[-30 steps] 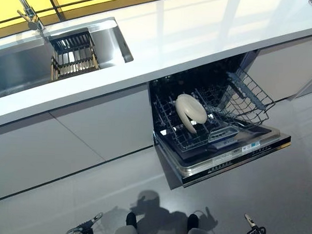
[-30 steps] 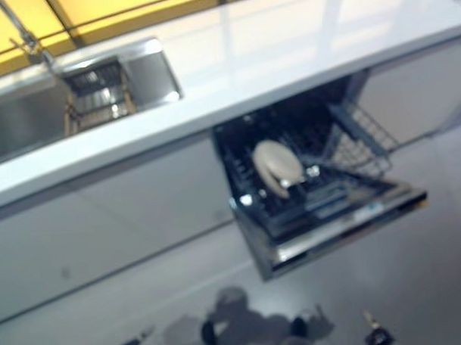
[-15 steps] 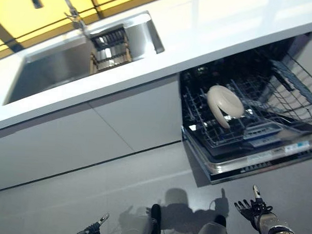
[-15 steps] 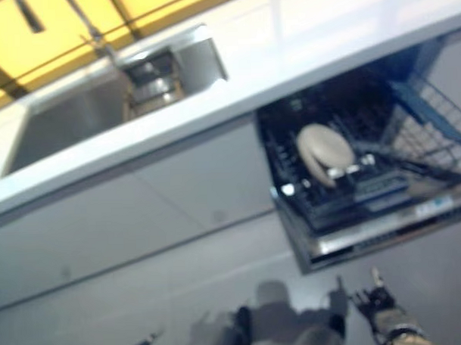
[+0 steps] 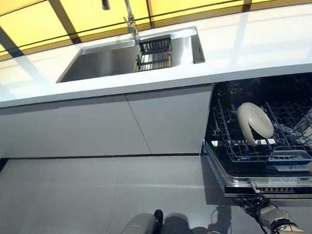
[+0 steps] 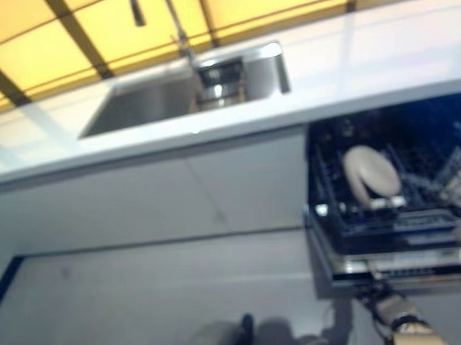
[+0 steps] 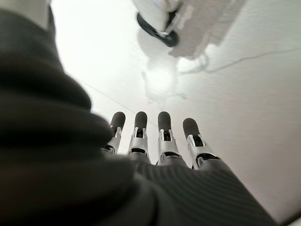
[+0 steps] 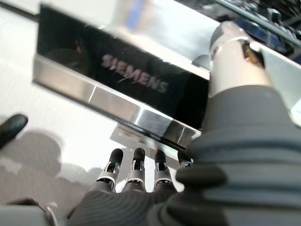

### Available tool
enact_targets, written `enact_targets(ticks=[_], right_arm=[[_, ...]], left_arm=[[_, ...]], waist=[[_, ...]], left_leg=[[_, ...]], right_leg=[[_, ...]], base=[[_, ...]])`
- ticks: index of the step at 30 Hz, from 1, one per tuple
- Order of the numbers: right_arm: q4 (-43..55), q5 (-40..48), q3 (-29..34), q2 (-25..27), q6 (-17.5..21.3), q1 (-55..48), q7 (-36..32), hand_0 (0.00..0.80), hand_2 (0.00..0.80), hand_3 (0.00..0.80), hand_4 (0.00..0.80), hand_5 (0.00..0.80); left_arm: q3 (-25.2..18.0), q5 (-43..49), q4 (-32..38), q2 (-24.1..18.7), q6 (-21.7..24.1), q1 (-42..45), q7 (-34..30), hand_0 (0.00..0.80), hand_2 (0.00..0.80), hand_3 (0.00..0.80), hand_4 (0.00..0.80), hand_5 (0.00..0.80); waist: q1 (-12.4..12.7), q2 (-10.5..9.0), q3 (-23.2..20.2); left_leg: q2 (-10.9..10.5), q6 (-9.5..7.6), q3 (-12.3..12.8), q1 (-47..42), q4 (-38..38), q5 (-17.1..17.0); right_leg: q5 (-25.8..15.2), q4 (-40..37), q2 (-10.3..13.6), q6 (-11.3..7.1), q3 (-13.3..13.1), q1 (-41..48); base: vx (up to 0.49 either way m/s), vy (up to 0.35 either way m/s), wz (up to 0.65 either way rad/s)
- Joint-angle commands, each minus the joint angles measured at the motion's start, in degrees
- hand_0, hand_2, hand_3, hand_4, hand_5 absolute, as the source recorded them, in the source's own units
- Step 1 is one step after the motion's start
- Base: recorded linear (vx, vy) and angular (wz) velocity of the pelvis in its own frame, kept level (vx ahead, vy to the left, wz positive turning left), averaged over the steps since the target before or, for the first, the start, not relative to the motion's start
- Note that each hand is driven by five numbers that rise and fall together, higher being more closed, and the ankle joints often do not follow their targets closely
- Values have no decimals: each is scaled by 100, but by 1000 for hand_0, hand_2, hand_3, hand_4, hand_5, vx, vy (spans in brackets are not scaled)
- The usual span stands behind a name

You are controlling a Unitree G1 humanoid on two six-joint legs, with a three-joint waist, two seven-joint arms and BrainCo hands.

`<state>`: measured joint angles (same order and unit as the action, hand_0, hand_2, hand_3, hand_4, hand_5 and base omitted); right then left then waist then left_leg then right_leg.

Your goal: Take plates into dishwasher

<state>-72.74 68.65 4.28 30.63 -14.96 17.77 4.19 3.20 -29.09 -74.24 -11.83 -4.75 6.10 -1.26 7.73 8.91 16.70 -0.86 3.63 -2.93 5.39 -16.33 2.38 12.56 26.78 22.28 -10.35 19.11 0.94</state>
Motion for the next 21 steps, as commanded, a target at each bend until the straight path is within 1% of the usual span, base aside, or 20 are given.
enact_targets(ticks=[1,4,8,13,17,21], right_arm=[[1503,463,298,-363,731,1990,-1380,0,0,0,0,0],[1703,605,195,-344,904,2200,-1501,0,0,0,0,0],[1816,647,113,-265,957,2458,-1473,0,0,0,0,0],[1798,850,71,-156,927,2657,-1527,0,0,0,0,0],[1852,836,39,-187,950,2645,-1558,0,0,0,0,0],[1726,852,109,-138,887,2582,-1666,0,0,0,0,0]], left_arm=[[8,389,150,-553,-23,-118,-47,0,0,0,0,0],[-16,524,177,-668,-25,-80,-85,0,0,0,0,0],[41,656,196,-738,-9,-27,-115,0,0,0,0,0],[53,755,114,-838,-6,-16,-161,0,0,0,0,0],[6,861,51,-888,53,0,-177,0,0,0,0,0],[3,914,37,-907,95,-4,-169,0,0,0,0,0]], waist=[[624,-368,-208],[735,-473,-220],[831,-550,-256],[891,-635,-326],[909,-712,-392],[914,-763,-460]], left_leg=[[143,-167,172,12,-429,278],[187,-178,144,-11,-438,266],[208,-207,110,-28,-489,289],[252,-221,108,-68,-504,297],[310,-214,145,-109,-403,238],[358,-189,165,-135,-285,172]], right_leg=[[-182,-166,-266,665,192,465],[-232,-272,-310,613,289,610],[-252,-332,-353,577,338,741],[-288,-426,-412,536,360,870],[-349,-602,-480,487,359,952],[-416,-791,-545,455,360,1001]], base=[[48,-92,19],[52,-75,7],[66,-43,17],[55,-38,5],[22,-48,3],[4,-36,3]])
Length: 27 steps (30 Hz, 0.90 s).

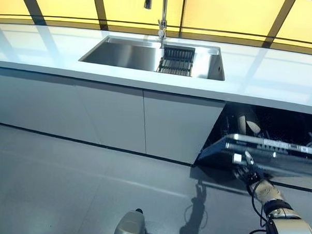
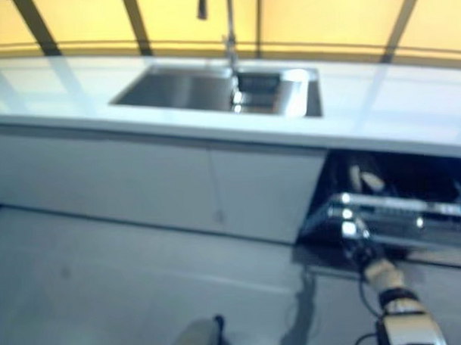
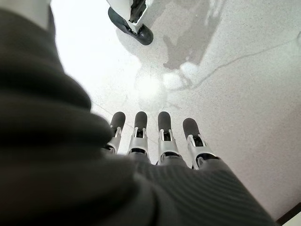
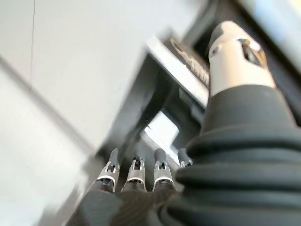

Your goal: Take plates into dishwasher

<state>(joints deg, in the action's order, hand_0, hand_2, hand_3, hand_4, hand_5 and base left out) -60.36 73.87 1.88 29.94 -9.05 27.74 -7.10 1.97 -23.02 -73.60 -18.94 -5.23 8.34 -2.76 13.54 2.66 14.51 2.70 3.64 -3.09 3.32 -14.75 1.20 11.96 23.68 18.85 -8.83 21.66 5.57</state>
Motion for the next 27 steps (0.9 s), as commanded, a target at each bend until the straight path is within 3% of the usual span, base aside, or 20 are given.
enact_targets(ticks=[1,14,20,22,27], right_arm=[[450,312,363,-50,272,1574,-521,0,0,0,0,0],[-133,-771,206,-85,-107,1111,-900,0,0,0,0,0],[-119,-1988,-116,-440,-124,408,-814,0,0,0,0,0],[-296,-2879,-295,-596,66,-73,-822,0,0,0,0,0],[-461,-3222,-485,-832,279,-675,-633,0,0,0,0,0]], left_arm=[[126,319,-44,-200,158,-234,-28,0,0,0,0,0],[112,119,-202,-148,302,-495,31,0,0,0,0,0],[125,30,-284,-116,172,-854,229,0,0,0,0,0],[132,-38,-321,-89,117,-911,343,0,0,0,0,0],[-16,-76,-412,-38,376,-700,311,0,0,0,0,0]], waist=[[332,-150,-257],[123,-354,-635],[-164,-439,-762],[-226,-441,-785],[-220,-381,-867]], left_leg=[[14,-182,186,57,-406,273],[112,-149,404,-167,614,-152],[193,-143,648,-196,819,-184],[288,-108,672,-228,929,-238],[460,82,601,-272,1693,-823]], right_leg=[[-373,-528,-217,296,104,548],[-916,-1615,-494,208,-94,466],[-1036,-1882,-591,250,-302,290],[-991,-1875,-678,308,-320,254],[-1043,-2210,-1020,419,-311,378]], base=[[1,-31,4],[-28,-15,-6],[-89,-27,-16],[-113,-100,-17],[-61,-88,-10]])
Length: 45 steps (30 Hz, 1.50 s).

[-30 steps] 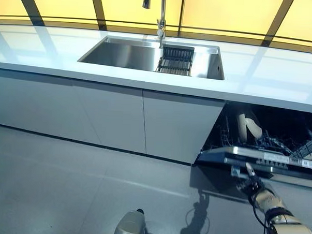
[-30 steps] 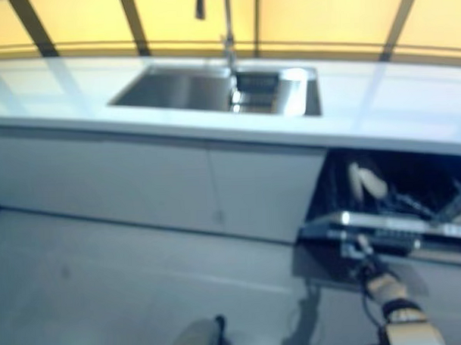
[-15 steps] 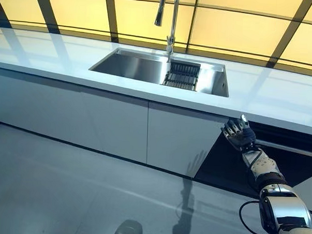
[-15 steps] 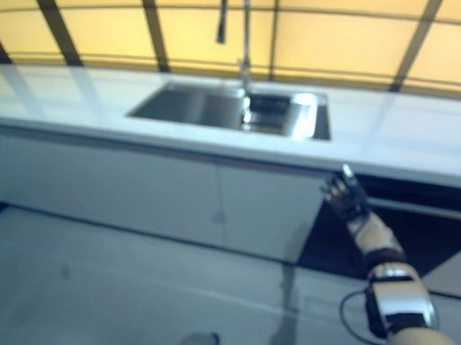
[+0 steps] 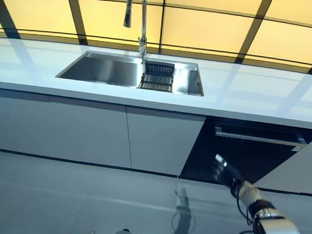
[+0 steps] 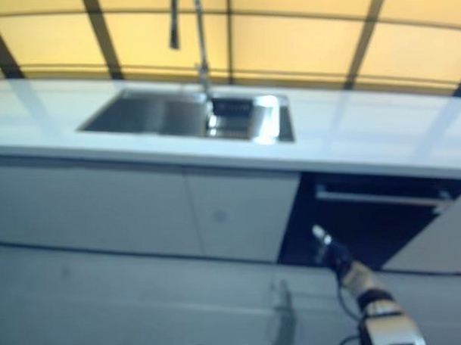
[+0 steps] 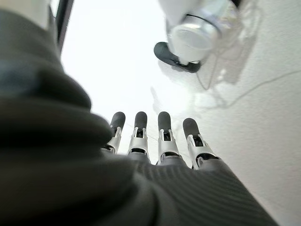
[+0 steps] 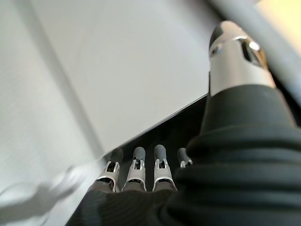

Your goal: Take plates into dishwasher

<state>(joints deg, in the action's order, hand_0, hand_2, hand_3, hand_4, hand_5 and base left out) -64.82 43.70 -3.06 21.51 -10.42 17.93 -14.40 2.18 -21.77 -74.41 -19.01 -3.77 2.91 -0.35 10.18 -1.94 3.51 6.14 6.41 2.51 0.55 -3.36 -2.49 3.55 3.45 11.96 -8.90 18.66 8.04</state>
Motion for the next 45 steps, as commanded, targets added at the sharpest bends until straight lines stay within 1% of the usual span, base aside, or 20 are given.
enact_targets(ticks=[1,2,3,6,7,8,10,13,16,21,25,28,29,30,31,32,33,35,37,45], right_arm=[[-177,-302,-42,-105,630,55,258,0,0,0,0,0],[-291,-474,-80,-150,802,-58,319,0,0,0,0,0],[-367,-663,-110,-182,910,-144,412,0,0,0,0,0],[-431,-609,-192,-238,971,-456,546,0,0,0,0,0],[-530,-803,-190,-248,964,-645,555,0,0,0,0,0],[-620,-835,-185,-311,1000,-771,545,0,0,0,0,0],[-789,-672,-100,-410,969,-990,569,0,0,0,0,0],[-969,-413,10,-593,806,-1100,924,0,0,0,0,0],[-1063,-787,172,-739,795,-1236,1131,0,0,0,0,0],[-1064,-1624,-10,-913,664,-1321,1229,0,0,0,0,0],[-1002,-1550,-119,-940,586,-1282,1284,0,0,0,0,0],[-986,-1718,-190,-913,553,-1297,1297,0,0,0,0,0],[-1007,-1715,-213,-879,530,-1309,1244,0,0,0,0,0],[-1020,-1743,-251,-857,526,-1309,1222,0,0,0,0,0],[-1029,-1673,-287,-865,560,-1304,1238,0,0,0,0,0],[-1032,-1637,-296,-868,582,-1304,1242,0,0,0,0,0],[-975,-1506,-301,-850,576,-1343,1223,0,0,0,0,0],[-947,-1486,-365,-841,565,-1325,1175,0,0,0,0,0],[-965,-1757,-490,-813,428,-1245,1170,0,0,0,0,0],[-1188,-1827,-316,-674,342,-1355,1264,0,0,0,0,0]], left_arm=[[7,-73,-274,24,280,-166,-57,0,0,0,0,0],[62,41,-224,101,261,-217,-41,0,0,0,0,0],[123,133,-217,160,253,-288,-12,0,0,0,0,0],[307,407,-222,266,195,-516,43,0,0,0,0,0],[482,842,-221,312,137,-651,75,0,0,0,0,0],[616,1065,-196,360,41,-711,86,0,0,0,0,0],[917,1379,-139,384,-237,-826,-30,0,0,0,0,0],[1111,1397,-180,344,-522,-886,-166,0,0,0,0,0],[1017,1340,-294,375,-525,-744,-321,0,0,0,0,0],[932,1333,-375,441,-406,-534,-261,0,0,0,0,0],[878,1244,-345,448,-446,-588,-135,0,0,0,0,0],[946,1259,-327,469,-475,-652,-143,0,0,0,0,0],[994,1301,-314,463,-519,-698,-204,0,0,0,0,0],[1048,1233,-301,458,-537,-716,-214,0,0,0,0,0],[1095,1170,-276,436,-548,-728,-207,0,0,0,0,0],[1106,1161,-269,429,-558,-730,-204,0,0,0,0,0],[1201,1229,-206,343,-661,-786,-261,0,0,0,0,0],[1260,1176,-221,326,-706,-860,-194,0,0,0,0,0],[1120,827,-192,391,-667,-816,3,0,0,0,0,0],[1037,893,-277,614,-515,-649,-182,0,0,0,0,0]], waist=[[144,122,233],[148,124,262],[95,108,291],[-192,-26,351],[-400,-144,343],[-515,-140,317],[-801,54,218],[-887,162,157],[-931,185,124],[-937,185,84],[-954,126,86],[-1017,62,46],[-1062,61,36],[-1080,98,52],[-1131,132,67],[-1148,136,73],[-1279,159,127],[-1278,106,168],[-1219,43,155],[-1159,107,-24]], left_leg=[[148,-11,-76,307,836,-879],[142,31,-175,453,835,-956],[139,7,-140,466,747,-897],[201,-68,302,311,-117,-449],[159,-122,475,191,-751,-188],[43,-212,570,-38,-616,148],[41,-226,994,-560,209,117],[-320,-405,754,-729,835,200],[-531,-534,605,-750,836,367],[-594,-652,706,-798,836,476],[-527,-668,809,-932,831,528],[-548,-714,693,-934,772,578],[-547,-743,598,-937,776,571],[-510,-776,556,-937,796,532],[-486,-823,442,-895,807,466],[-484,-834,408,-888,807,456],[-456,-901,207,-829,736,409],[-444,-864,141,-747,537,424],[-428,-768,88,-635,341,459],[-414,-571,179,-732,558,354]], right_leg=[[-345,-512,-485,421,-61,239],[-424,-608,-528,427,-81,229],[-484,-659,-515,429,-86,167],[-630,-699,-338,479,0,-30],[-775,-746,-189,492,41,-167],[-845,-714,-124,453,68,-263],[-1017,-788,-109,277,194,-404],[-1300,-845,-3,-19,15,-703],[-1519,-826,105,-100,-66,-952],[-1604,-798,156,-137,-85,-1076],[-1504,-804,89,-111,-193,-992],[-1363,-775,-32,-64,-513,-952],[-1199,-642,-150,2,-716,-903],[-925,-101,-253,76,-807,-891],[-791,515,-375,125,-1051,-1042],[-763,628,-403,131,-1115,-1099],[-503,986,-740,302,-1611,-1232],[-397,531,-685,427,-1438,-1026],[-394,92,-750,513,-1531,-726],[-652,-757,-698,459,-1397,-237]], base=[[-185,-53,-4],[-268,-24,14],[-298,59,24],[-283,157,38],[-256,250,79],[-269,341,77],[-158,295,14],[-108,204,42],[-99,141,24],[-58,48,-28],[-6,-2,-5],[20,-1,-3],[0,0,0],[-28,32,8],[-34,14,16],[-14,-43,20],[7,-100,18],[-1,-117,42],[-7,-90,82],[46,-5,24]])
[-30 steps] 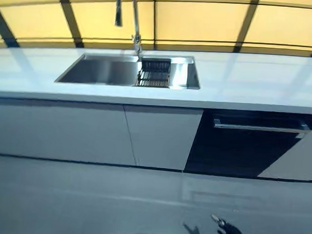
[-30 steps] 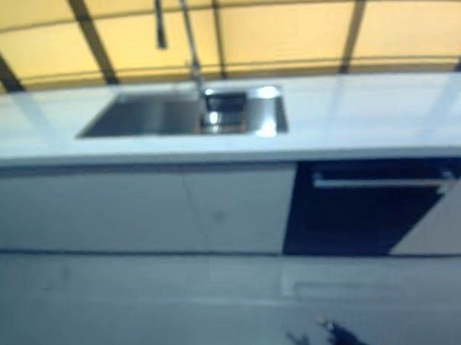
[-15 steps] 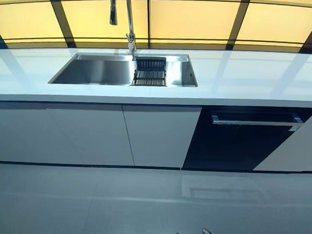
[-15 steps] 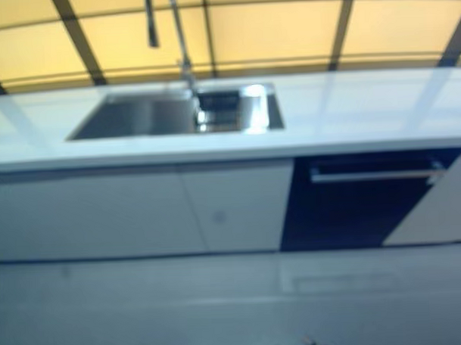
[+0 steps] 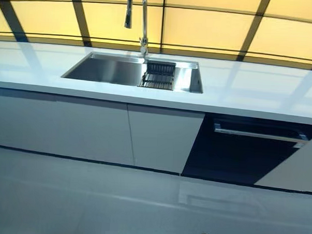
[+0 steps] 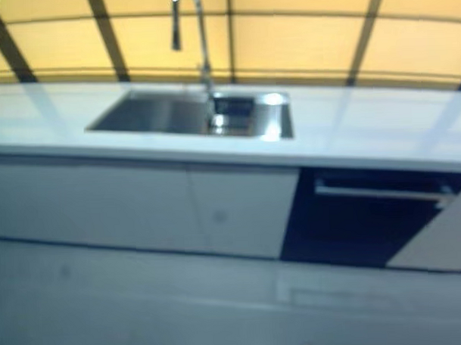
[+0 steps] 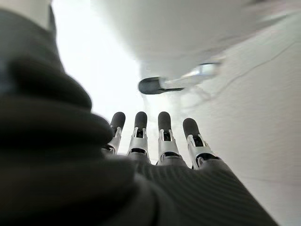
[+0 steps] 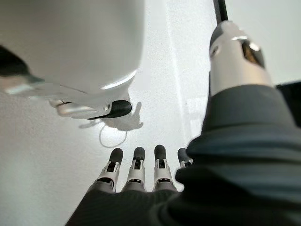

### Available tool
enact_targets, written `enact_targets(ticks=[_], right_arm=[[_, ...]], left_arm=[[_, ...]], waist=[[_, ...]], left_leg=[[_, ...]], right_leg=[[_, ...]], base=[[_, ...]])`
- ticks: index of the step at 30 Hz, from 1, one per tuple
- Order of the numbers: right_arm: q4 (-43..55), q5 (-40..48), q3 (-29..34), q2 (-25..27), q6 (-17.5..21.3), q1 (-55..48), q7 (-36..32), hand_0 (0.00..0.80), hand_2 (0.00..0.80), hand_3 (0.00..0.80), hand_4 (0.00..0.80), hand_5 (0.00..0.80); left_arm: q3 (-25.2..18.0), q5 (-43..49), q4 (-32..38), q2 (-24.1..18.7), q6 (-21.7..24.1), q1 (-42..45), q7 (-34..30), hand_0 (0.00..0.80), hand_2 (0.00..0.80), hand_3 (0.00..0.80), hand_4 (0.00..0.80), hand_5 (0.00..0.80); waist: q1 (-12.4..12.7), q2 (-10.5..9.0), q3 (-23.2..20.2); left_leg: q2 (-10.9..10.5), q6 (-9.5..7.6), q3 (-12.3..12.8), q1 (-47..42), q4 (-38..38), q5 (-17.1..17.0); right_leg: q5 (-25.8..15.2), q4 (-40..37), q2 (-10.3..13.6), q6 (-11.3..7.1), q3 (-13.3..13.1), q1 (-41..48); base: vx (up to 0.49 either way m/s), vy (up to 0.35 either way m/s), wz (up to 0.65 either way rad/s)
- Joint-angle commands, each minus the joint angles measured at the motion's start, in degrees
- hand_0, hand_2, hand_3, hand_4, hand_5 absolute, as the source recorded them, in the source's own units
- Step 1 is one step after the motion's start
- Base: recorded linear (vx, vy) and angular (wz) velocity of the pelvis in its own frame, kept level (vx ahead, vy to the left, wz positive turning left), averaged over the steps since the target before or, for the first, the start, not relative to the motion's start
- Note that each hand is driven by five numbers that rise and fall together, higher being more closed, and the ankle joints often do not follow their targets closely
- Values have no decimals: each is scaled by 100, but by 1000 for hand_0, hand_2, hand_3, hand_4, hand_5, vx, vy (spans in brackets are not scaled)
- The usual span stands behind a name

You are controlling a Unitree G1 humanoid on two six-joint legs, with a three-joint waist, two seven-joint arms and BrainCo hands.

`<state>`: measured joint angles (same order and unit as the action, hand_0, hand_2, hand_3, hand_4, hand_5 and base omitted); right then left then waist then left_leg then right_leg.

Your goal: Take plates into dishwasher

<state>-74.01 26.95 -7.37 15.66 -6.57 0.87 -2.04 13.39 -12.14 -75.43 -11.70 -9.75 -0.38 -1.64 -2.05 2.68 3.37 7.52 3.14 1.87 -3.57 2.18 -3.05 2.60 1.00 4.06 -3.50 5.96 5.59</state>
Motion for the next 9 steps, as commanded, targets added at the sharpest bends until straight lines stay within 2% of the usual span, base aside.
enact_targets(ticks=[1,4,9], right_arm=[[-298,-175,131,-96,-34,340,48,0,0,0,0,0],[-331,-76,179,-133,-30,315,49,0,0,0,0,0],[-331,-129,140,-197,-3,286,23,0,0,0,0,0]], left_arm=[[-69,-116,-184,-83,104,-313,-42,0,0,0,0,0],[-81,-156,-189,-70,135,-290,-18,0,0,0,0,0],[-107,-205,-172,-149,161,-287,-77,0,0,0,0,0]], waist=[[63,-335,-37],[59,-298,-79],[41,-257,-124]], left_leg=[[-575,-246,244,-323,48,409],[-627,-254,248,-356,152,406],[-677,-287,230,-366,263,389]], right_leg=[[-568,-539,99,-92,-137,6],[-582,-524,125,-135,-90,-12],[-590,-570,116,-154,-97,-42]], base=[[26,37,-10],[5,34,-13],[-3,5,-1]])
